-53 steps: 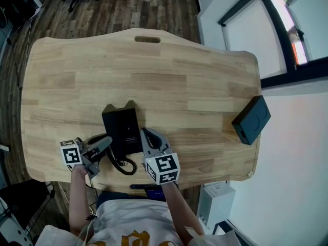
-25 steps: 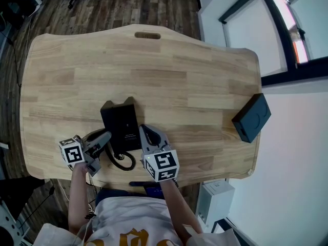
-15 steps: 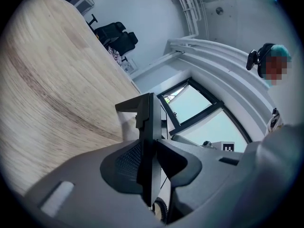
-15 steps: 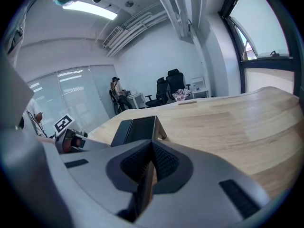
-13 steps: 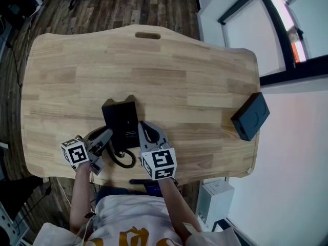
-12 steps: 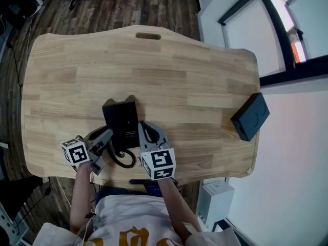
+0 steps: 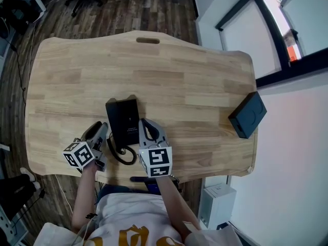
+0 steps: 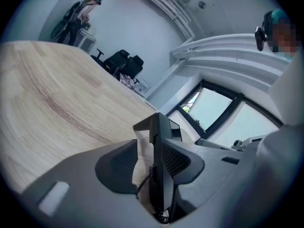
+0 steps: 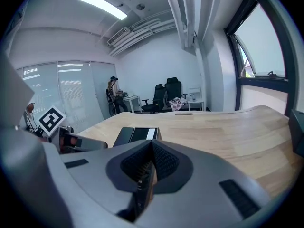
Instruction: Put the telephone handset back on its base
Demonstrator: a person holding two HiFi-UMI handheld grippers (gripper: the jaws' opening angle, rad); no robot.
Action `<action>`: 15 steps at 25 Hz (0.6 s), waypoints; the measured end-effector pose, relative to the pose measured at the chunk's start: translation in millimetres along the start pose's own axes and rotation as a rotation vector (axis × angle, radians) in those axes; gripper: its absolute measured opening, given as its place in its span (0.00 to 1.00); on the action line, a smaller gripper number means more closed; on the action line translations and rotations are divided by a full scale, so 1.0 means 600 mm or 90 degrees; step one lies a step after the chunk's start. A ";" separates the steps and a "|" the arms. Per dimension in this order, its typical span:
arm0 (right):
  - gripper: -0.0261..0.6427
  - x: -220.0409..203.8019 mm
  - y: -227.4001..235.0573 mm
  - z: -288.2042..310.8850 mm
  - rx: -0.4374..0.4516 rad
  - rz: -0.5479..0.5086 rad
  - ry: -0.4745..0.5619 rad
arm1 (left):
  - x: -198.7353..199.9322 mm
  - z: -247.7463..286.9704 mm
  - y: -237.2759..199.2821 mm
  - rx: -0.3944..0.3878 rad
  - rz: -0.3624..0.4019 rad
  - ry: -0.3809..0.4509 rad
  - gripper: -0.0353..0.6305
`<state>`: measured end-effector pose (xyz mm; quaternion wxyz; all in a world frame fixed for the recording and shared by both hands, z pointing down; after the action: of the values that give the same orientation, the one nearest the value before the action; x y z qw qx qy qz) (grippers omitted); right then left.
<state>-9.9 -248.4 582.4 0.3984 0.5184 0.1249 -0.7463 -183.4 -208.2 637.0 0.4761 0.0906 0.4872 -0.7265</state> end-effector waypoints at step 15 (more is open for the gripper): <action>0.05 0.034 -0.038 -0.050 0.024 0.011 0.055 | 0.070 -0.071 0.080 0.054 0.131 0.161 0.09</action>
<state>-9.1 -224.6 546.5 0.3889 0.5587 0.1235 -0.7220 -182.3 -203.0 560.4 0.4783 0.2505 0.5006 -0.6766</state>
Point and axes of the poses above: the fingertips, and each gripper's own axes: z forward along the fingers, y to its right, x out of its top, the point moved 2 cm from there along -z, backward along the fingers, and after that the axes turned 9 degrees about x, right-handed, at the moved point
